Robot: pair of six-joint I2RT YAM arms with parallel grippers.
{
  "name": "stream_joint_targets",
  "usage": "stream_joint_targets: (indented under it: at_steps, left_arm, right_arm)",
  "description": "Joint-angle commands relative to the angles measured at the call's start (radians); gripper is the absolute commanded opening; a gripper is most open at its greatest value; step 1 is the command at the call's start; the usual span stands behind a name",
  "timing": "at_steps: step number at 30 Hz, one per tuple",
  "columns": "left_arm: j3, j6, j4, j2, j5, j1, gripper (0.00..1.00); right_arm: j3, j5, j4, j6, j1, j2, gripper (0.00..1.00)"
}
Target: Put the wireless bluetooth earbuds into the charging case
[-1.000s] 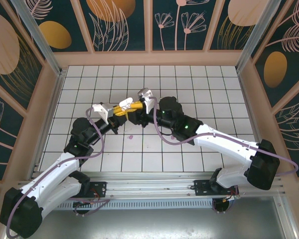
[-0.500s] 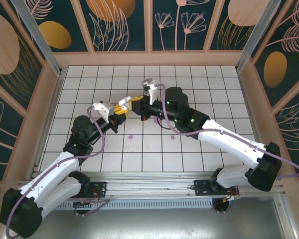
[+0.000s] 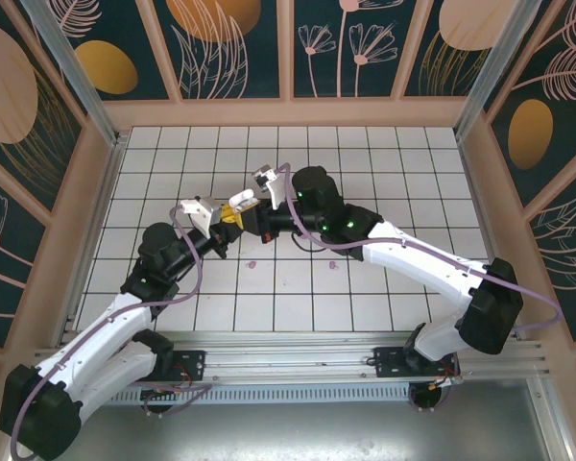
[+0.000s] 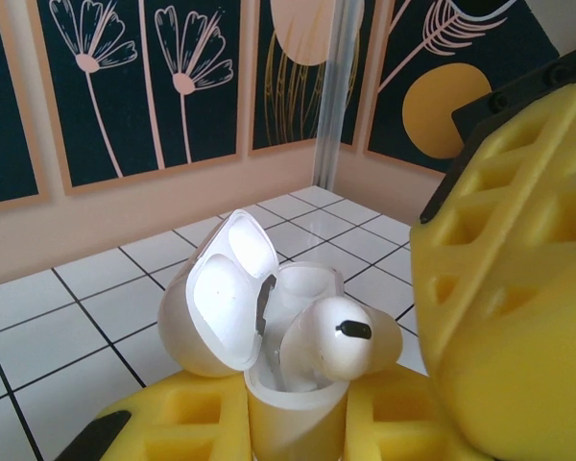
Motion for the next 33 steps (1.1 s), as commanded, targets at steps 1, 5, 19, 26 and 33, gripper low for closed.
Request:
stream_joint_targets:
  at_steps: [1, 5, 19, 26, 33]
  left_arm:
    - [0.031, 0.014, 0.016, -0.021, 0.018, 0.004, 0.00]
    - [0.022, 0.018, 0.030, -0.023, 0.043, 0.004, 0.00]
    - [0.014, 0.014, 0.051, -0.034, 0.062, 0.005, 0.00]
    - [0.013, 0.023, 0.044, -0.043, 0.055, 0.003, 0.00]
    - [0.015, 0.033, 0.047, -0.038, 0.048, 0.004, 0.00]
  right_arm:
    - [0.034, 0.023, -0.031, -0.002, -0.001, 0.007, 0.00]
    - [0.028, 0.084, -0.051, -0.002, -0.009, 0.005, 0.00]
    - [0.070, 0.119, -0.078, -0.011, -0.034, 0.031, 0.00]
    - [0.084, 0.088, -0.105, -0.046, -0.034, 0.037, 0.00]
    - [0.061, 0.021, -0.116, -0.107, -0.033, 0.008, 0.00]
